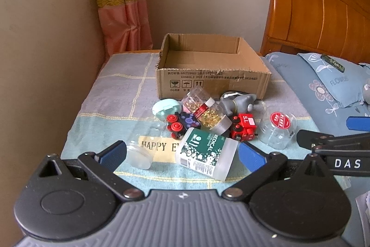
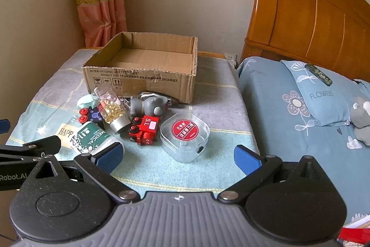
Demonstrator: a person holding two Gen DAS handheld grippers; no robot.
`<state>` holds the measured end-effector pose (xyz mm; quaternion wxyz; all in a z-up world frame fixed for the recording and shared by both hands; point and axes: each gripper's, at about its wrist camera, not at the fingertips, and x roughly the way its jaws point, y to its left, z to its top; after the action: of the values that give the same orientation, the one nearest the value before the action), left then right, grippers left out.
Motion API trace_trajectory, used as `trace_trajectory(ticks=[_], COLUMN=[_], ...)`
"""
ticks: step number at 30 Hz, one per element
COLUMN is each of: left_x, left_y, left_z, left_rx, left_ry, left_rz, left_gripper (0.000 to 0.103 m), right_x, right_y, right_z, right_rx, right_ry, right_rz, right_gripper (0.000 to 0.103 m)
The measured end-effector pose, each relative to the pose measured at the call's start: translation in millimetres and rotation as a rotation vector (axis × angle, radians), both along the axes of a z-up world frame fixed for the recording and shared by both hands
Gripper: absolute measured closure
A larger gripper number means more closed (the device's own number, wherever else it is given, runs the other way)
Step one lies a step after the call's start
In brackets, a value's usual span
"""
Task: Organize rigid objects
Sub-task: 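Grasp the clear empty jar with the left tool while the right tool grasps the red-label clear container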
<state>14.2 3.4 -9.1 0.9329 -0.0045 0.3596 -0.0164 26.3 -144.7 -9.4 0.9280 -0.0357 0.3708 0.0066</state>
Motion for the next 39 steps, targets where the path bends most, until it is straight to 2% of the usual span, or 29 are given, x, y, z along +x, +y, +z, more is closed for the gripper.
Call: trace_trajectory(ticks=[5,9,18,21,28,32,39], left_x=[2,9,21,26,37,42,51], left_y=[7,17,34,40,50,54,65], left_z=[-6,-14,-41,-52,-81,-93,-109], left_rx=[-0.034,-0.075,0.038,0.057,0.076,0.078,0.041], left_ry=[-0.040,-0.013,0.018,0.037,0.087,0.108,0.128], left_rz=[-0.038,-0.049,-0.043,-0.037,-0.015,-0.007,-0.012], left_gripper=[0.001,0.001,0.001,0.001,0.001,0.001,0.001], right_x=[3,6,24,32,46,52,60], right_y=[-1,-5,-20,-25,-26,-26,-33], right_z=[-5,-12,-44,-61,-103,-115,-122], right_rx=[0.019,0.023,-0.028,-0.033,-0.044,-0.031,0.030], right_ry=[-0.020,-0.039,-0.005,0.036,0.127,0.157,0.140], right_rz=[0.045,0.092,0.118,0.122,0.146,0.163,0.182], right_gripper=[0.000,0.000,0.000,0.000,0.000,0.000,0.000])
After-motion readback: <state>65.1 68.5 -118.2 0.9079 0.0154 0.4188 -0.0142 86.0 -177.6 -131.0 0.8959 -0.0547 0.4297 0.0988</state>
